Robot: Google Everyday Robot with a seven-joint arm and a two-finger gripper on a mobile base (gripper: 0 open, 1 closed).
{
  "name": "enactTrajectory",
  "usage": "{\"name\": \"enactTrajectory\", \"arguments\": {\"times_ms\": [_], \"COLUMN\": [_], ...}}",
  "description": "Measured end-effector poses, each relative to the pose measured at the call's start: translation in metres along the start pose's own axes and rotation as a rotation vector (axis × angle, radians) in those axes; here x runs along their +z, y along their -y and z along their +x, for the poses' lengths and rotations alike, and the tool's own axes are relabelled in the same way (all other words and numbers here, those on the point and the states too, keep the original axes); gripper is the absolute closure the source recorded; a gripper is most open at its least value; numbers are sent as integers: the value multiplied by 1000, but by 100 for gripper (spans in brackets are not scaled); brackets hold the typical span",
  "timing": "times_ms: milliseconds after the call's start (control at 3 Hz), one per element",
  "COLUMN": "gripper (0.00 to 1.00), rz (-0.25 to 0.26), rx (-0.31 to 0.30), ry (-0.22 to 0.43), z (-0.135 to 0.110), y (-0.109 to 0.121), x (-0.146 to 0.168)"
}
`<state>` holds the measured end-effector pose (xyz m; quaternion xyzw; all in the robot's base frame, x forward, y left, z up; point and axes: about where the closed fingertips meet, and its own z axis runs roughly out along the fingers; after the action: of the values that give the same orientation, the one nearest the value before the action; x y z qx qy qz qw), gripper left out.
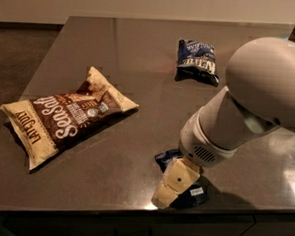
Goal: Move rxbar blueberry near brown chip bag
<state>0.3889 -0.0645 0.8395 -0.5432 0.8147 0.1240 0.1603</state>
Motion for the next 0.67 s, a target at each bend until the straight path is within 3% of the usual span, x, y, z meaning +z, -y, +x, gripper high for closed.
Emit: {"name": "enactTrajectory", "arguments": {"times_ms": [667], "gripper": [46], "rz": [40], "rx": [40], "ry": [16], "z": [3], "y": [8], "x": [2]}}
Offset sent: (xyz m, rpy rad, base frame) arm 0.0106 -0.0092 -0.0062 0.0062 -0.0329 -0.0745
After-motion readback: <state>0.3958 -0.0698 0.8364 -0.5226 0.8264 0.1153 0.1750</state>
